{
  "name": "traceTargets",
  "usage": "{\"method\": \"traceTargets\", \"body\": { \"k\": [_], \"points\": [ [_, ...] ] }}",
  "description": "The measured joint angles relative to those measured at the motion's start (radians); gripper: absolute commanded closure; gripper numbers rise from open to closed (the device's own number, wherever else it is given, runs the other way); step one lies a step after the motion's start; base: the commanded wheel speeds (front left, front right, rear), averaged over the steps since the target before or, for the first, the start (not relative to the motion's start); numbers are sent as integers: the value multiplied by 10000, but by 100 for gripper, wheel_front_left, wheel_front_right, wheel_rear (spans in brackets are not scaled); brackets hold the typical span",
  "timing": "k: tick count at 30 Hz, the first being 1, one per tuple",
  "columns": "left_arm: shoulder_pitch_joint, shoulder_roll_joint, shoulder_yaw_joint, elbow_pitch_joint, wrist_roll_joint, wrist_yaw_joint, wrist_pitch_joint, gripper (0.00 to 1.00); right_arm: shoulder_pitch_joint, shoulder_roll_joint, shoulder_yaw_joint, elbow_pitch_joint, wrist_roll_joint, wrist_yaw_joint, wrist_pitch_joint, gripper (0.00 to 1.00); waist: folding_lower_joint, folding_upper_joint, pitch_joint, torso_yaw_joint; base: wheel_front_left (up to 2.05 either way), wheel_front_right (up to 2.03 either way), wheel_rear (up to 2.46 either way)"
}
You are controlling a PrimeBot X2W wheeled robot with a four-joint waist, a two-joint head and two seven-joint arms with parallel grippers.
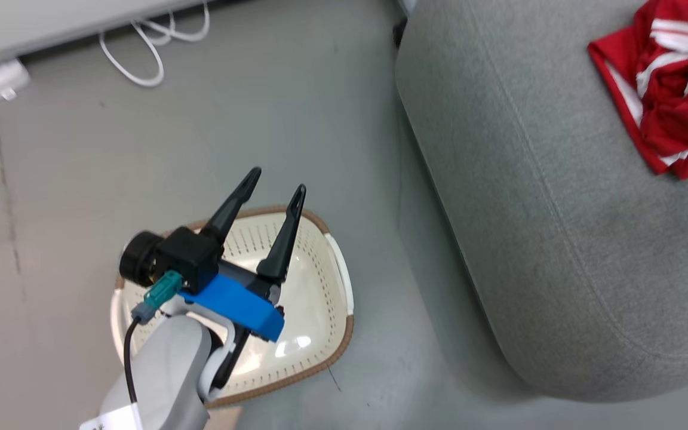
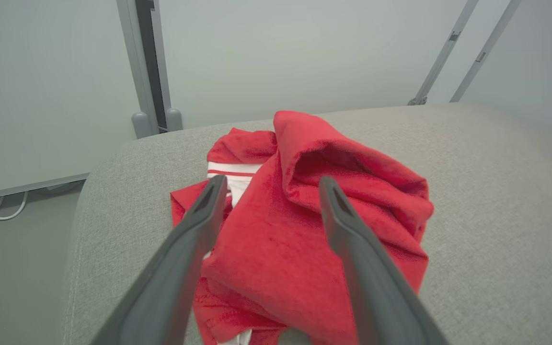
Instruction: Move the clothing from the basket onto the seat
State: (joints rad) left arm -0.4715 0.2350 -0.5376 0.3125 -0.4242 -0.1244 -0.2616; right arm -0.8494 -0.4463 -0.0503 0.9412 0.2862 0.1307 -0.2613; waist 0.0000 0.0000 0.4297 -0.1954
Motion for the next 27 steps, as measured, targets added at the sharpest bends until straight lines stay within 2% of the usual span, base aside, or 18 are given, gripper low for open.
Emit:
{"method": "traceTargets", "body": {
  "k": [7,13,20,27],
  "points": [
    [1168,-437,667,173,-75,-44,-2,0,1386,-165,723,-832,-52,0,23,0,-1,0,-1561,388,0,0,0],
    [2013,-491,1225,286,-192,-44,-2,0,2810,-123,1089,-2389,25,0,240,0,-2,0,-2672,875,0,0,0],
    [2786,-575,1987,384,-245,-44,-4,0,4598,370,1028,-4746,-88,0,769,0,-3,1,-3544,1521,0,0,0],
    [3219,-738,2719,468,-46,-44,-13,0,6257,1358,573,-6801,-545,0,1388,0,-2,0,-4040,2137,0,0,0]
  ]
}}
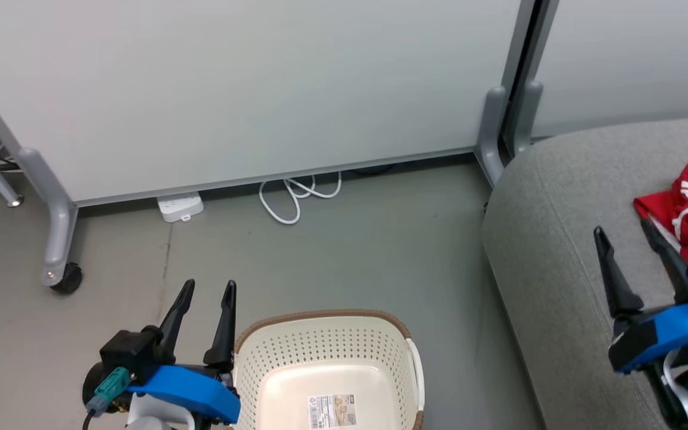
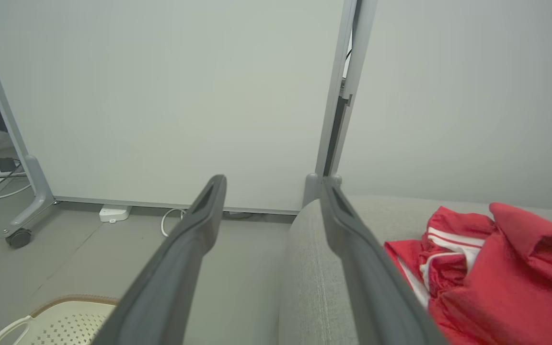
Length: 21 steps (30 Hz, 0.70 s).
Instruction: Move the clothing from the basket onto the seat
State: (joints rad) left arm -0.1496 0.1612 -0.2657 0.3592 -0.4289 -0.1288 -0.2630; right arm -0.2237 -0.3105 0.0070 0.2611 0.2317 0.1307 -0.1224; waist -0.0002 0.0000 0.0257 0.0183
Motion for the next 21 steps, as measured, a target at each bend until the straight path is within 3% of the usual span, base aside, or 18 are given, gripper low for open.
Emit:
{"method": "traceTargets", "body": {
  "k": [10,21],
  "points": [
    [535,-171,871,77,297,0,0,0,1619,1202,-468,-1666,-625,0,497,0,1,0,-333,417,0,0,0],
    [656,-274,1078,153,431,-2,0,0,2336,2061,-813,-1996,-830,0,454,0,2,0,-346,426,0,0,0]
  ]
}}
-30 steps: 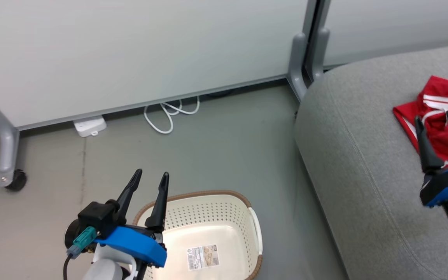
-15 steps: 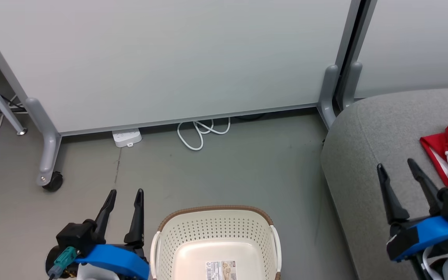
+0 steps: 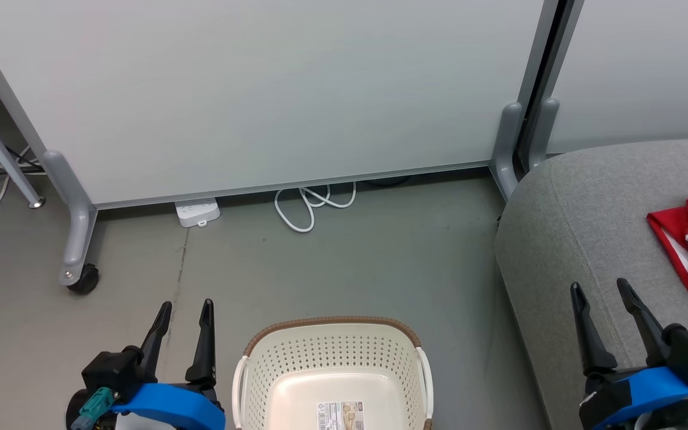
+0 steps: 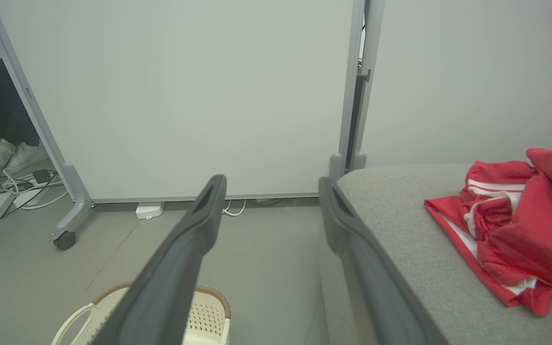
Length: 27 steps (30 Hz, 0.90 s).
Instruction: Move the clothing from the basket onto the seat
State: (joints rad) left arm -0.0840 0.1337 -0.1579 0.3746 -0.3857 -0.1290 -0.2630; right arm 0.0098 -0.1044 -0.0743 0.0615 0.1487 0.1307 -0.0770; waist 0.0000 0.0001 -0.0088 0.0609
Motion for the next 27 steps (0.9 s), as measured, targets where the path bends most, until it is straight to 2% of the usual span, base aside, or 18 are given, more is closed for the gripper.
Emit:
{"method": "traceTargets", "body": {
  "k": [20,21,27],
  "points": [
    [-24,-21,-163,90,-96,0,0,0,54,261,81,349,38,0,-65,0,0,0,86,54,0,0,0],
    [-28,-19,-174,92,-117,0,0,100,54,268,84,353,38,0,-65,100,0,0,88,63,0,0,0],
    [446,-155,-186,568,-119,2,63,100,202,362,90,938,52,0,-8,100,1,0,89,64,0,0,0]
  ]
}}
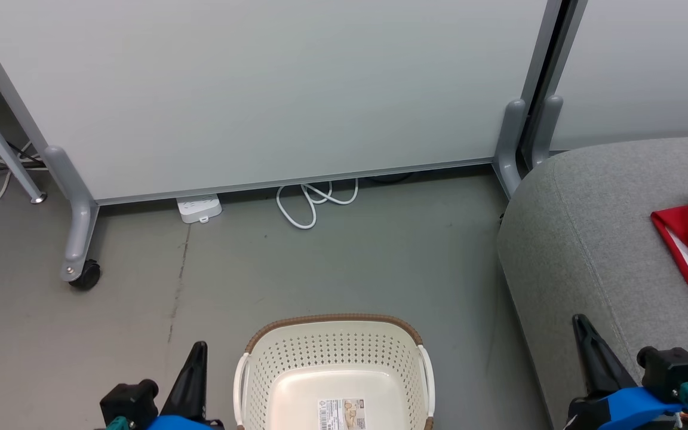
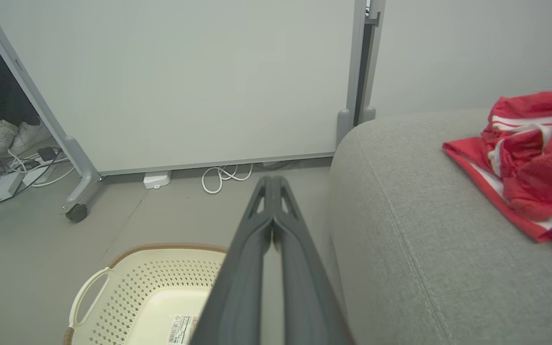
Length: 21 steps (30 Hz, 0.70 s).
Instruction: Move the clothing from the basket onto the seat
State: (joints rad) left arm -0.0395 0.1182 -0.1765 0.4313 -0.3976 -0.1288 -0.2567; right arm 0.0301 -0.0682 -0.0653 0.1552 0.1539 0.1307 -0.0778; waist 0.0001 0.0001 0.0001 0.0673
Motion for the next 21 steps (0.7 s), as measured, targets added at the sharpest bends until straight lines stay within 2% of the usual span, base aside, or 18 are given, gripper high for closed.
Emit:
{"method": "traceTargets", "body": {
  "k": [6,21],
  "points": [
    [428,-63,6,456,-96,0,63,100,40,44,0,543,115,0,81,100,0,0,0,-6,0,0,0],
    [369,-219,564,29,-2581,0,807,100,-36,67,-79,616,3074,-2,443,100,0,0,4,-93,0,0,0]
  ]
}}
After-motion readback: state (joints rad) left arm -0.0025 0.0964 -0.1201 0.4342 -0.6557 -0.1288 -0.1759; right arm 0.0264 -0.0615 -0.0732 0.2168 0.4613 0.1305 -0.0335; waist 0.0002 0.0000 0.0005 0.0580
